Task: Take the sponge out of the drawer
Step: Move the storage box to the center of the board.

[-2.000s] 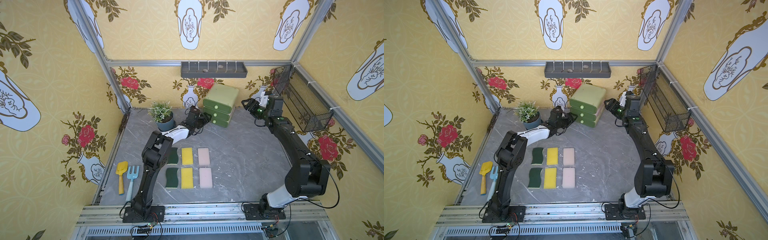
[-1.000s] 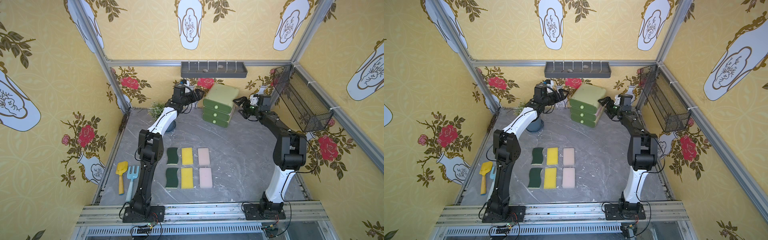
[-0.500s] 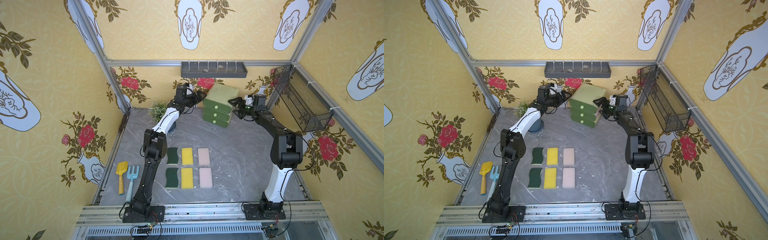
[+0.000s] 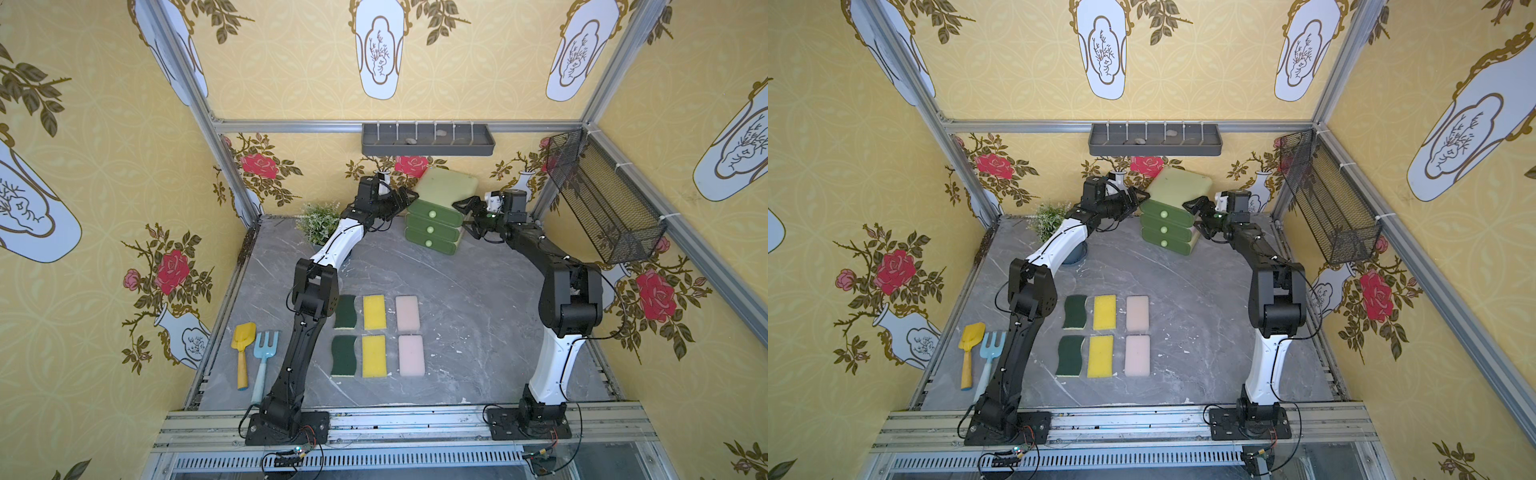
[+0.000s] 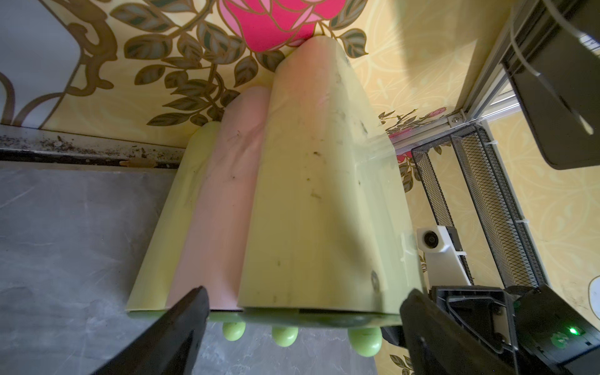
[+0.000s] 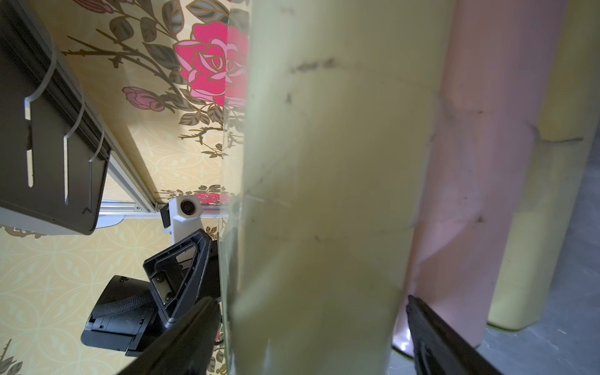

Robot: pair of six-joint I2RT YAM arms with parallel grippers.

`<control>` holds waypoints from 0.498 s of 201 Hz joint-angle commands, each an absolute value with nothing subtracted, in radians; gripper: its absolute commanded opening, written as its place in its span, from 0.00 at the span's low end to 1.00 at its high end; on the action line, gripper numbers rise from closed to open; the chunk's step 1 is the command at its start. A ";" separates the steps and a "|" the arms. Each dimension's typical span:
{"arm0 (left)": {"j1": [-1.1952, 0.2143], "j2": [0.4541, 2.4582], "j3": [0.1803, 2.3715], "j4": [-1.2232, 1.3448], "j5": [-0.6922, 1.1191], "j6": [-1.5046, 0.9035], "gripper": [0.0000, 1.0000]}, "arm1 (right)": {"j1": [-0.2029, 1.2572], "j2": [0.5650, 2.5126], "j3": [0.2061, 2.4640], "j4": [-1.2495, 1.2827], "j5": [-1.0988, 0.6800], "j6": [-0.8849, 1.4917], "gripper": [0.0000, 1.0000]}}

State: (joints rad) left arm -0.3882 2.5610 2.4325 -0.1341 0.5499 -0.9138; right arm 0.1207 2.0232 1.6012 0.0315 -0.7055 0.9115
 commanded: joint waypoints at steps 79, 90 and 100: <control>-0.403 2.628 2.474 -0.045 0.599 -0.940 0.97 | 0.138 2.062 1.606 0.158 -0.741 0.962 0.80; -0.405 2.632 2.474 -0.039 0.606 -0.942 0.96 | 0.140 2.064 1.605 0.167 -0.748 0.968 0.76; -0.406 2.632 2.472 -0.034 0.617 -0.942 0.95 | 0.141 2.065 1.603 0.174 -0.754 0.972 0.73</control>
